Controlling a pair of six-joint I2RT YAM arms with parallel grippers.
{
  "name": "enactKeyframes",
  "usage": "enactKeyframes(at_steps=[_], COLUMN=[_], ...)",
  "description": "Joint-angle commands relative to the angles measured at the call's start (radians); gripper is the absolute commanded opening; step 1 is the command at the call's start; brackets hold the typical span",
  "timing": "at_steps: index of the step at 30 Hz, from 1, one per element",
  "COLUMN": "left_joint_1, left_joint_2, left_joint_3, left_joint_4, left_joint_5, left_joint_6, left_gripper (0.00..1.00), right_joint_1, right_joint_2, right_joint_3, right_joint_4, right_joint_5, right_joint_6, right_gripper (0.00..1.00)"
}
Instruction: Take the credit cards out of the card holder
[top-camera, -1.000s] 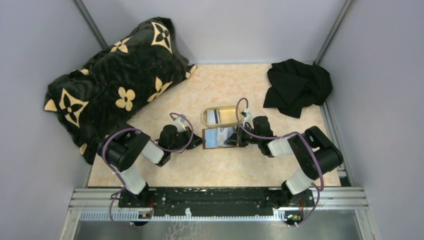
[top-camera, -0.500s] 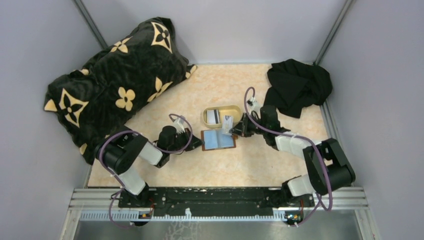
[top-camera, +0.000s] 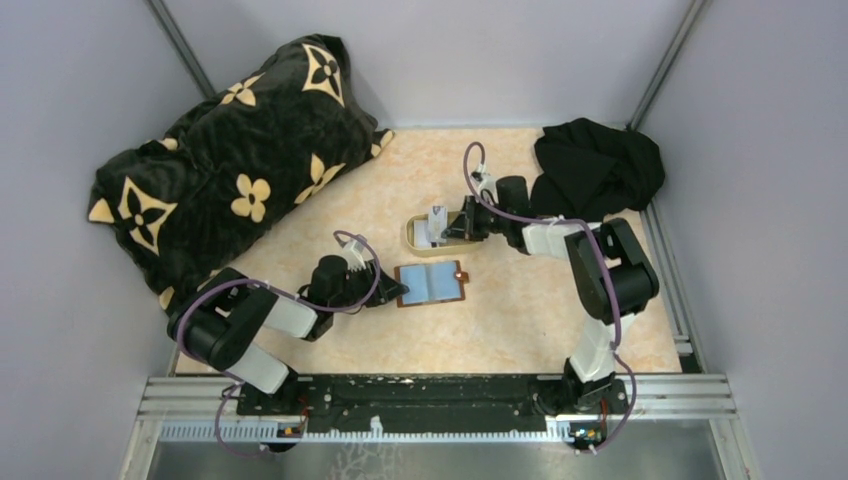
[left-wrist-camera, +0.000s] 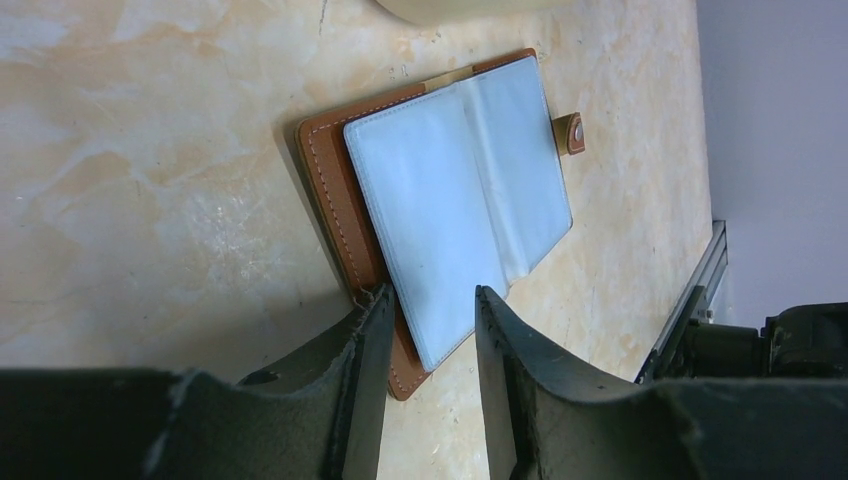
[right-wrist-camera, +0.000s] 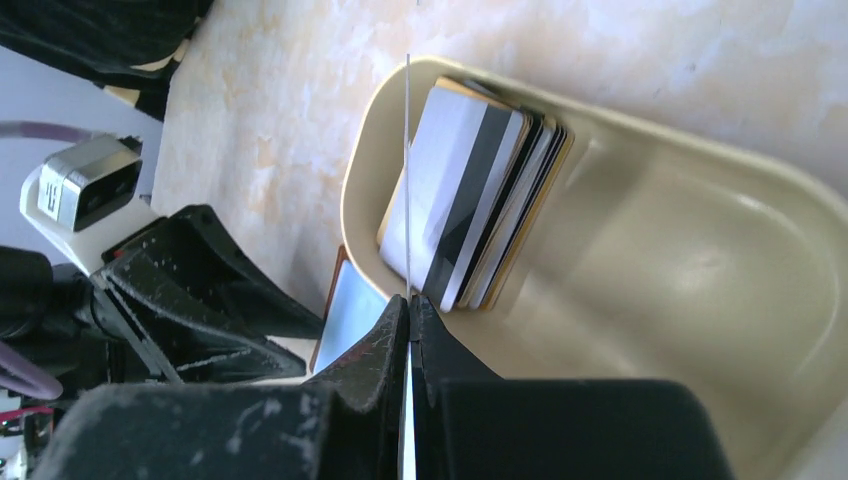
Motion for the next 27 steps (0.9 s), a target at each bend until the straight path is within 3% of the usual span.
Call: enactKeyframes(at_steps=[1,20,24,27], left_joint_1=[0.0,0.0,0.0,0.0], left_joint_2=[0.005,0.09,0.101,0.111], left_joint_3=[-0.029,-0.04,-0.041,-0.042], left_joint_4=[-0.177,-0.086,-0.077,-0.067], left_joint_5=[-0.031,-0.007,-0.008,-0.005], left_joint_6=[0.054,0.038,0.045,0.042], left_gripper=[0.44,0.42,0.42,0.42], right_joint_1=[-0.002,-0.001,-0.001,-0.001], right_joint_2=[0.056,0.175,0.161,0.141], right_joint_3=[0.117,0.215,0.217,0.225], right_joint_4=[-0.032,-0.174,-0.185,-0.198], right_joint_5=[-0.041,-0.167,-0.125,-0.106], right_joint_6=[-0.025,-0.039,-0.05,-0.067], right_gripper=[0.0,0.0,0.23,0.25])
